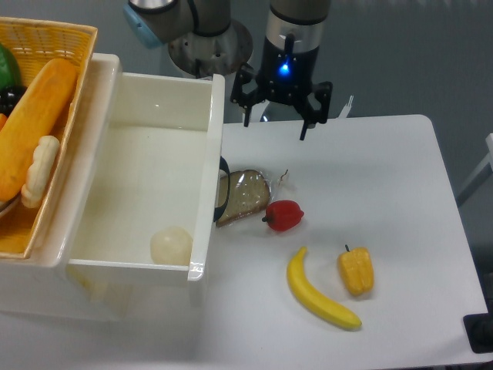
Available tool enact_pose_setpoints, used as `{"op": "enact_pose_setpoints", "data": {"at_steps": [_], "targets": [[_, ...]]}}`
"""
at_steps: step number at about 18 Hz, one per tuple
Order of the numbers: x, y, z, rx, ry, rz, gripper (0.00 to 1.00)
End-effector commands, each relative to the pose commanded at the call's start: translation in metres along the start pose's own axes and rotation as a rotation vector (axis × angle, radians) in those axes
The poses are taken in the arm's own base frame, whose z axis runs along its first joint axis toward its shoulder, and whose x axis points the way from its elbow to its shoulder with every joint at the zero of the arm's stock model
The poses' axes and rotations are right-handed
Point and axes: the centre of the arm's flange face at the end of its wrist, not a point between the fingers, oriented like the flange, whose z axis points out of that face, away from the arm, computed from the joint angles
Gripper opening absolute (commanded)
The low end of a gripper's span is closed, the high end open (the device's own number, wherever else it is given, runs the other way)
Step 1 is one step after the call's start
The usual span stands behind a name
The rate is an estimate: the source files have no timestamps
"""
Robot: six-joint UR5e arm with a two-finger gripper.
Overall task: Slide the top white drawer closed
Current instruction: 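Move the open gripper down toward the open white drawer's front edge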
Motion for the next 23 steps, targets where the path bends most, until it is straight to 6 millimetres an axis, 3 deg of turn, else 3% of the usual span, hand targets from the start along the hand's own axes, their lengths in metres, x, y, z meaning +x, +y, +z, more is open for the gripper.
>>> {"op": "enact_pose_setpoints", "data": {"at_steps": [3,14,18,23], "targets": [[-0.011,0.005,0.0,0.002,-0.006,-0.01,1.0],[-0.07,0.026,0.042,-0.076,0.027,-0.141,1.0],[-0.087,0.03,0.07,-0.165,0.009,-0.2,1.0],[-0.11,0.028,0.118,-0.213,0.009,-0.222,1.0]]}}
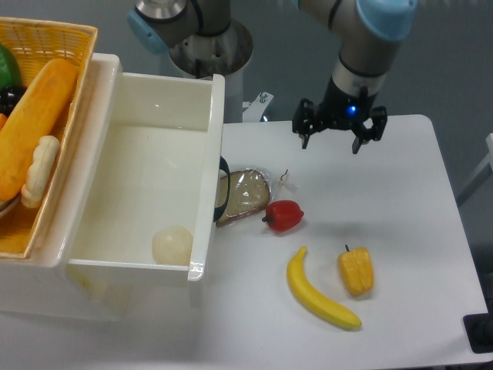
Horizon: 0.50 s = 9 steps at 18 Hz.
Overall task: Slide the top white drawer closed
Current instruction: 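Move the open gripper down toward the open white drawer's front edge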
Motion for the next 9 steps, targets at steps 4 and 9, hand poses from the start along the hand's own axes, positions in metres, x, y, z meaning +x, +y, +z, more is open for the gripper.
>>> {"op": "enact_pose_setpoints", "data": {"at_steps": [4,9], "targets": [[-0.005,-0.011,0.029,-0.032,0.029,-0.004,1.0],[0.006,-0.035,0.066,-0.066,0.071,0.01,1.0]]}}
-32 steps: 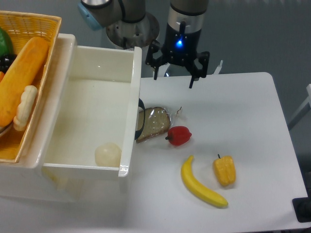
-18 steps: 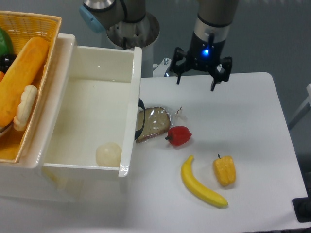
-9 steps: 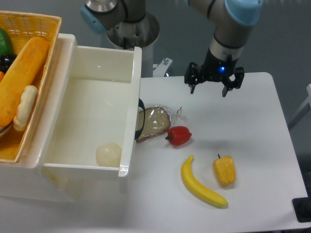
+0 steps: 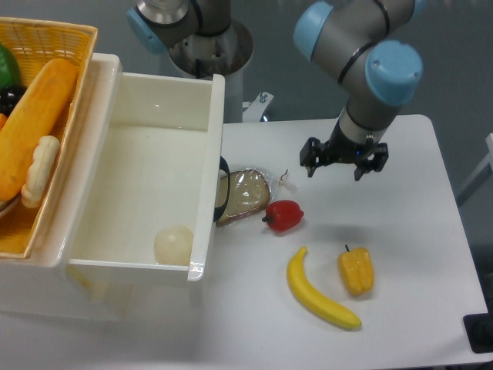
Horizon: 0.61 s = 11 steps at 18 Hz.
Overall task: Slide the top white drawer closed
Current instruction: 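Move the open gripper down toward the open white drawer's front edge, then lower the gripper against the drawer's front panel beside the bread bag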
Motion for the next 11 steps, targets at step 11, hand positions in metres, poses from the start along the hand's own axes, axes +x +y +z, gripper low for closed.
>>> {"op": "enact_pose_setpoints", "data": {"at_steps": [11], "targets": [[0.037,-0.03,0.042,-0.01,0.111,-0.037,1.0]]}}
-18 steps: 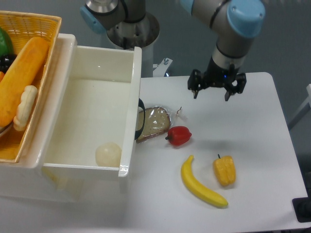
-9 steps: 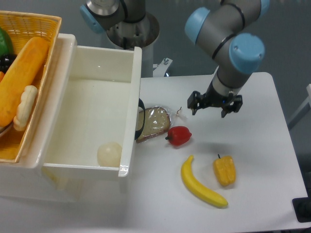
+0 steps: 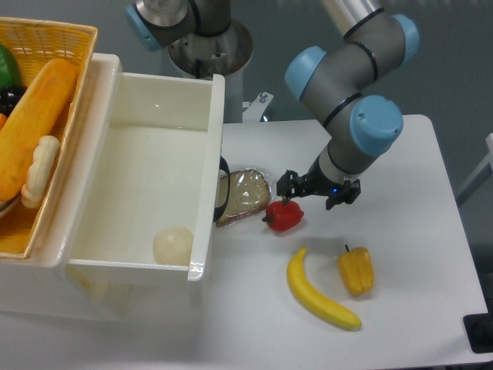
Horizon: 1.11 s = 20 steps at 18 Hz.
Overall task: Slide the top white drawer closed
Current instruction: 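Lower the gripper against the drawer's front panel beside the bread bag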
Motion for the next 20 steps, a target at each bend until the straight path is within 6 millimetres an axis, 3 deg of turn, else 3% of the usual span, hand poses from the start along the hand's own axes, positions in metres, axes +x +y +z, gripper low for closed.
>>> {"op": "enact_pose_setpoints", "data": {"at_steps": [10,20], "targets": [[0.041,-0.013,0.003,0.037,0.066,-0.001,1.0],[0.058,-0.017,0.0,0.05,0.082,0.019,1.0]]}}
